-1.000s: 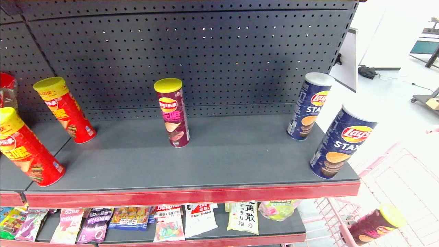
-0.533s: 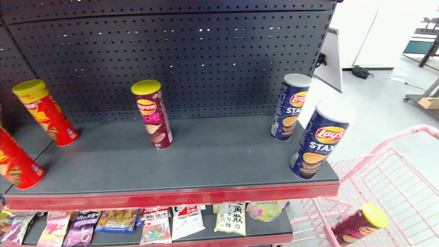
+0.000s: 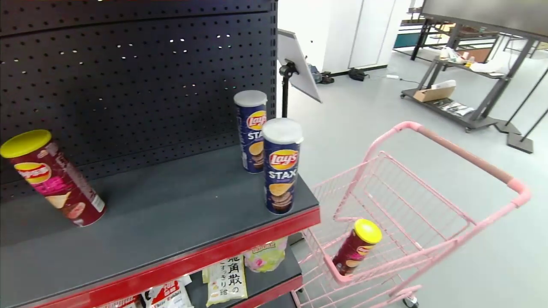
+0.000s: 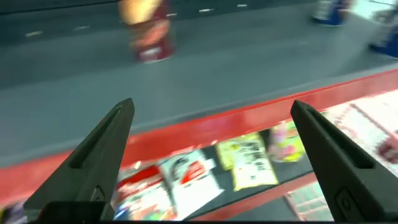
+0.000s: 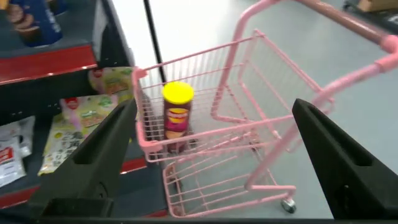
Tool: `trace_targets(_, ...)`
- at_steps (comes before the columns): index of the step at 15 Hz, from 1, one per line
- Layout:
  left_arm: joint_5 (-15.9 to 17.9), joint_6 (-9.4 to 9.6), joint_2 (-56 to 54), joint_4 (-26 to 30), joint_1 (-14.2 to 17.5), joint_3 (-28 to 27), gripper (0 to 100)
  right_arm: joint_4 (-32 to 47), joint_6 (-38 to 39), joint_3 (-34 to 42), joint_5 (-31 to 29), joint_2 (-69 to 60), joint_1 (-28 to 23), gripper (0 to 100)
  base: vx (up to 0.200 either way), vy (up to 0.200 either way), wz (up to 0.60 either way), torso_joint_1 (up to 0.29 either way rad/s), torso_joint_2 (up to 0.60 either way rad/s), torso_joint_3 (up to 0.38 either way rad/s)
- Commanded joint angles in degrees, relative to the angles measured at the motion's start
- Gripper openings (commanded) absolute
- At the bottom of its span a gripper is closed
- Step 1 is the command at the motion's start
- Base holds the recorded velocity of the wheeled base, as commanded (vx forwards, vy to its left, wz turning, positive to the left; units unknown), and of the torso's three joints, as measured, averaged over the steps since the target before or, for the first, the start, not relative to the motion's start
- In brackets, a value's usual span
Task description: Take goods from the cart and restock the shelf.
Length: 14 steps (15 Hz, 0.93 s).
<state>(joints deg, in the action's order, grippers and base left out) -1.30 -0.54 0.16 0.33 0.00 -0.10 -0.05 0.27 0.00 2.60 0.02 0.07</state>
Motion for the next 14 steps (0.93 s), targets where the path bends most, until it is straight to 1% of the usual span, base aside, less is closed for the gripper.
trace_targets(1, -0.01, 0.01, 0.02, 0.02, 0.0, 0.01, 100, -0.04, 0.08, 0.0, -0.05, -0.02, 0.01, 100, 0.0, 0.0, -0.6, 0.002, 0.01, 0.002)
trace_targets(7, -0.01, 0.01, 0.02, 0.02, 0.0, 0.01, 100, -0.04, 0.17, 0.0, -0.05, -0.02, 0.01, 100, 0.0, 0.0, 0.0, 0.0, 0.0, 0.0)
trace_targets(14, -0.01, 0.01, 0.02, 0.02, 0.0, 0.01, 100, -0.04, 0.17, 0.0, -0.05, -0.02, 0.01, 100, 0.0, 0.0, 0.0, -0.135, 0.33, 0.193)
